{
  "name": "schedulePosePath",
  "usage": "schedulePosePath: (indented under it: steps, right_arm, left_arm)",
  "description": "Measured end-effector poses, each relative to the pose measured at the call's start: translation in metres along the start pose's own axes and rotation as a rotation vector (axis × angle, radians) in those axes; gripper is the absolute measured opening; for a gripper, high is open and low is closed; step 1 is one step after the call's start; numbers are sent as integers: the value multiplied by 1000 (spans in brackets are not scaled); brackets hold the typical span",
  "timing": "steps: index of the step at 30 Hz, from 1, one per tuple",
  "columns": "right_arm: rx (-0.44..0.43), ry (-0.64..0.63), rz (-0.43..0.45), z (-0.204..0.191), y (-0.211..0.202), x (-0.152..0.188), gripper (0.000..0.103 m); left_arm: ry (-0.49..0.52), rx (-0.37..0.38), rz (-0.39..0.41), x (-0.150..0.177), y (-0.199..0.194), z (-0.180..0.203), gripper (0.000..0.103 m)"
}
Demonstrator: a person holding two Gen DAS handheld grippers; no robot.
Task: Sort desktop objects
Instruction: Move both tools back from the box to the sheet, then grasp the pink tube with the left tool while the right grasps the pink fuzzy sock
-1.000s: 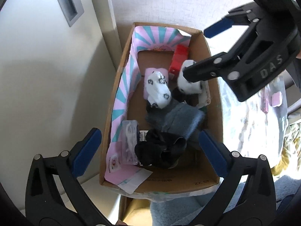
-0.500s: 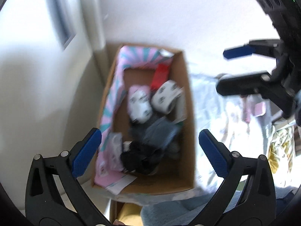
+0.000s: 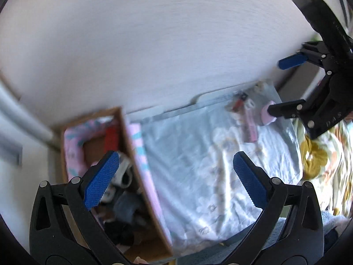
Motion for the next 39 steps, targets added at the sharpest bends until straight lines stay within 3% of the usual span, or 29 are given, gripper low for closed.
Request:
schedulePosePath:
  steps: [5, 11, 18, 26, 27, 30, 36, 39]
  right_arm:
    - [89, 174, -91, 72, 12, 54, 102]
    - [107, 383, -208, 124, 36, 123, 102]
    - [2, 601, -225, 122, 71, 173, 101]
    - [-68, 706, -254, 93, 128, 193, 93]
    - [-70, 720, -246, 94, 134, 194, 87]
    - [-131, 796, -215, 98, 145, 191, 75]
    - [-242, 912, -179, 110, 156, 179, 75]
    - [-240, 919, -183, 111, 165, 174, 69]
  left_arm:
    - [76, 114, -17, -32, 22, 55, 103]
    - [167, 156, -82, -54, 75, 106, 103]
    - [186, 152, -148, -56, 149, 123, 102]
    - [179, 137, -247, -41, 228, 129, 102]
    - [178, 134, -254, -34, 235, 130, 101]
    - [170, 143, -270, -21, 248, 134, 97]
    - [142, 127, -287, -2, 268, 139, 90]
    - [130, 118, -278, -1, 273, 142, 87]
Point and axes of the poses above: each gripper's, at about its wrist camera, not at the fingertips, and y roughly the way its jaws point, z to its right, x to its underside, the point moved 9 cm from there along y, roughly the way its jaws point, and after that the axes turned 14 degrees about x, right-handed, at the moved point
